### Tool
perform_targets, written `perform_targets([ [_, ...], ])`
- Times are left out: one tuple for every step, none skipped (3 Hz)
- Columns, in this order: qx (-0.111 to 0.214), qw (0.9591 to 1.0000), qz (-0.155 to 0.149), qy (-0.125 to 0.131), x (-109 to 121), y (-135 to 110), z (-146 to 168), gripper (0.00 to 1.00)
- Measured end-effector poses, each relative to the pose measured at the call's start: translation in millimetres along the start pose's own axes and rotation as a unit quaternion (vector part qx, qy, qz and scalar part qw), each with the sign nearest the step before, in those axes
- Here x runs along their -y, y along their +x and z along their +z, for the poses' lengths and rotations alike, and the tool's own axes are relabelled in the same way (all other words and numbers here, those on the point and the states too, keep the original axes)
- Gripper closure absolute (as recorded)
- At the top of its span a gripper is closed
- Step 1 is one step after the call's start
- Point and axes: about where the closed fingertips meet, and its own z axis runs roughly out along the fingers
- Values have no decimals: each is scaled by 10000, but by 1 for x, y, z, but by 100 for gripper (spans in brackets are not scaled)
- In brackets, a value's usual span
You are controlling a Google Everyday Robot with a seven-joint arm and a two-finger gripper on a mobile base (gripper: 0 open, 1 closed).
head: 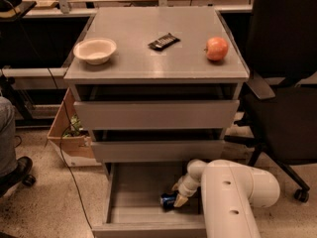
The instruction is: Pick pepsi can from bottom drawer and place on counter
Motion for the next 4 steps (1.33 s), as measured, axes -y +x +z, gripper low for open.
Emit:
perform_targets([
  [12,9999,-77,67,-11,-10,-25,100],
  [149,9998,-84,117,-26,-15,-59,100],
  [420,9989,-15,221,-40,-14,-104,100],
  [719,9962,181,452,-58,-2,-181,100],
])
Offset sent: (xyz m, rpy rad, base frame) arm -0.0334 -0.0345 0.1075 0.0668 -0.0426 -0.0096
